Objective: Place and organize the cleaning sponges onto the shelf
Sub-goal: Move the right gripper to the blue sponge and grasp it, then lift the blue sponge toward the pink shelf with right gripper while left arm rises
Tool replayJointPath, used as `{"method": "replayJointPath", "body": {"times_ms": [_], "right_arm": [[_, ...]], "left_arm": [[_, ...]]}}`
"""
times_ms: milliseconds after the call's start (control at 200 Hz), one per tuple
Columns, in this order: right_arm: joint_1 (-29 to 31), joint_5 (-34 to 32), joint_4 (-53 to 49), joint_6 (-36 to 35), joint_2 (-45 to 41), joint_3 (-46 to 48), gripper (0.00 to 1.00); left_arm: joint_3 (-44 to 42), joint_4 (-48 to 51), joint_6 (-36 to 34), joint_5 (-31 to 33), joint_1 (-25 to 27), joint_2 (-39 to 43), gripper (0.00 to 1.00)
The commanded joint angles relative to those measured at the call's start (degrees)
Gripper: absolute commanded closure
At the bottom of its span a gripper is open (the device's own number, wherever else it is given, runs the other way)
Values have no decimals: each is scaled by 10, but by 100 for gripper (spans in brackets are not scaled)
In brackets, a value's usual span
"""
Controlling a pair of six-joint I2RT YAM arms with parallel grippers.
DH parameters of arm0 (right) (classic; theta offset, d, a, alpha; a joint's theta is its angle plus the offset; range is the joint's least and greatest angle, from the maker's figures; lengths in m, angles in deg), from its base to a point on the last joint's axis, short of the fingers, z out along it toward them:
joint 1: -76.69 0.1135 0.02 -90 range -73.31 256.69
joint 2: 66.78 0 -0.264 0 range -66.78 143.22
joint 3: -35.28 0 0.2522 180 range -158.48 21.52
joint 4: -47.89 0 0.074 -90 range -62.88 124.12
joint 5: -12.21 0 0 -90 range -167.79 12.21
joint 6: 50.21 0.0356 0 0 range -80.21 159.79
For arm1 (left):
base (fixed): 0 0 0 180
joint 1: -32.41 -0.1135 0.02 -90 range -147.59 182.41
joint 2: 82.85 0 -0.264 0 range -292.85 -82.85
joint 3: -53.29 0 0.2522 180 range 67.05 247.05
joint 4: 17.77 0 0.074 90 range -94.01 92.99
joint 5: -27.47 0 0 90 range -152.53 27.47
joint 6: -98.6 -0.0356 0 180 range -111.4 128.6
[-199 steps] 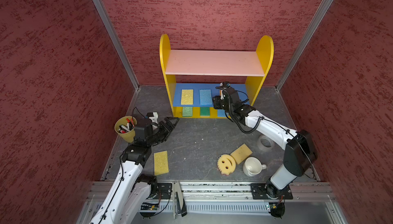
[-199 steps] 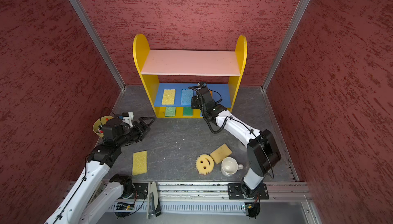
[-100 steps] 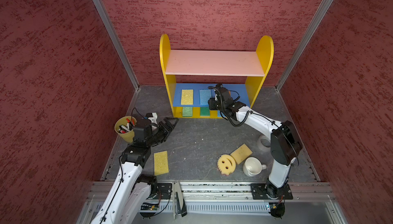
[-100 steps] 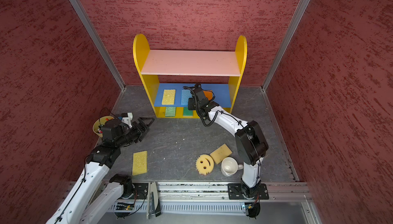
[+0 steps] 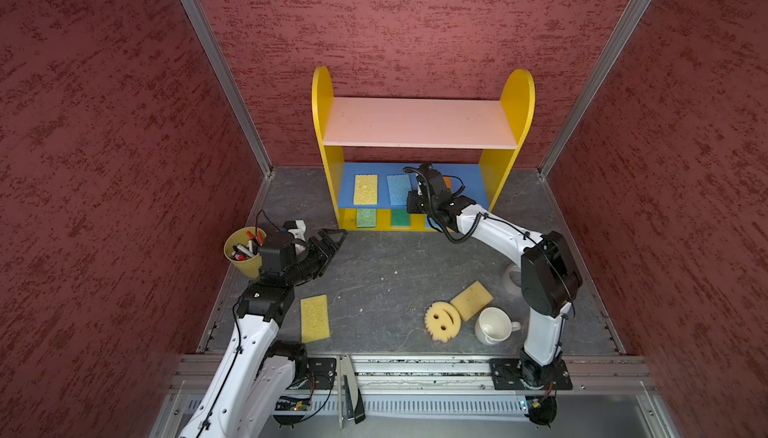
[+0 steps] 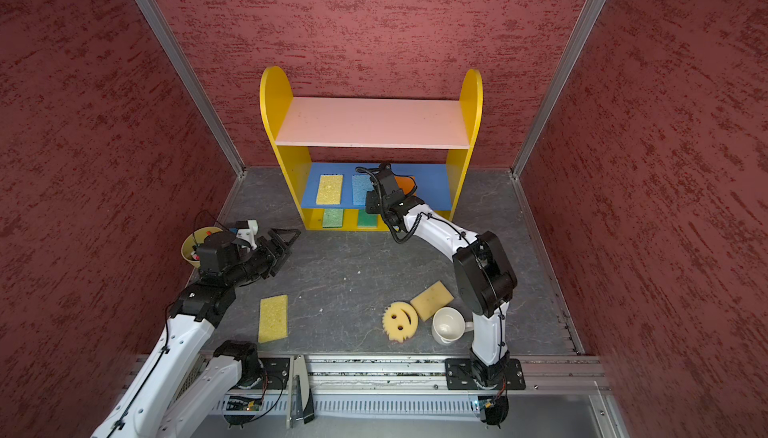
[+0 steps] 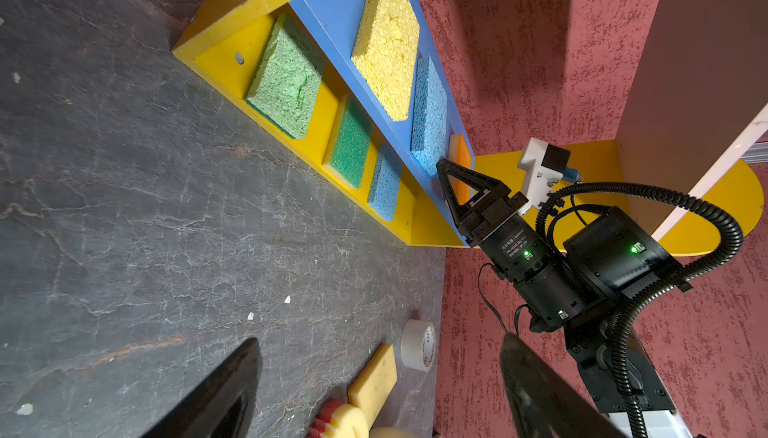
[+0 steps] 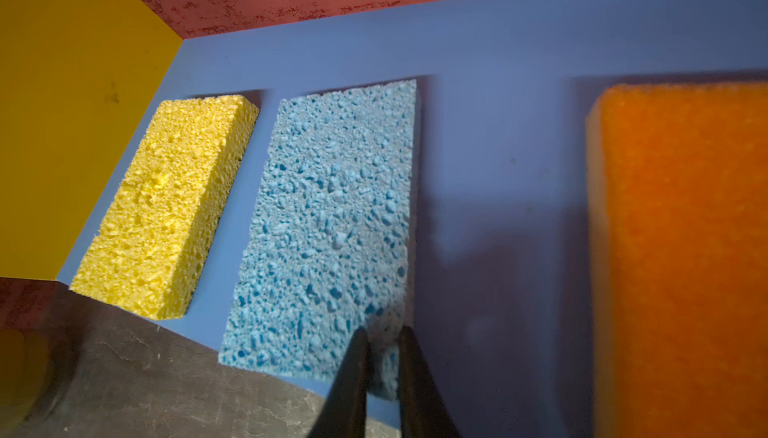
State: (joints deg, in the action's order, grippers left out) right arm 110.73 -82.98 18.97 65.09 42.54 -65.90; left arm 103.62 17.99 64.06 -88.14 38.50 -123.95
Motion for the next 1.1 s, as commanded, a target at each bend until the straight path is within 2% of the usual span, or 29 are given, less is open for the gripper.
{"method": "replayJointPath", "body": {"times_ms": [0, 376, 561, 787, 1097], "right_arm": [[1, 12, -7, 8, 4, -11, 98], [5, 23, 4, 17, -92, 35, 100], [6, 53, 4, 33, -144, 69, 100], [21, 105, 25, 71, -216, 122, 100], [86, 143, 2, 83, -253, 117, 100]], "left_arm": [[-1, -8, -13, -9, -5, -1, 11], [-3, -9, -12, -9, -6, -1, 11], [-1, -54, 5, -26, 3, -10, 11], [29, -102, 6, 22, 90, -58, 5], [109, -171, -6, 74, 180, -141, 5]]}}
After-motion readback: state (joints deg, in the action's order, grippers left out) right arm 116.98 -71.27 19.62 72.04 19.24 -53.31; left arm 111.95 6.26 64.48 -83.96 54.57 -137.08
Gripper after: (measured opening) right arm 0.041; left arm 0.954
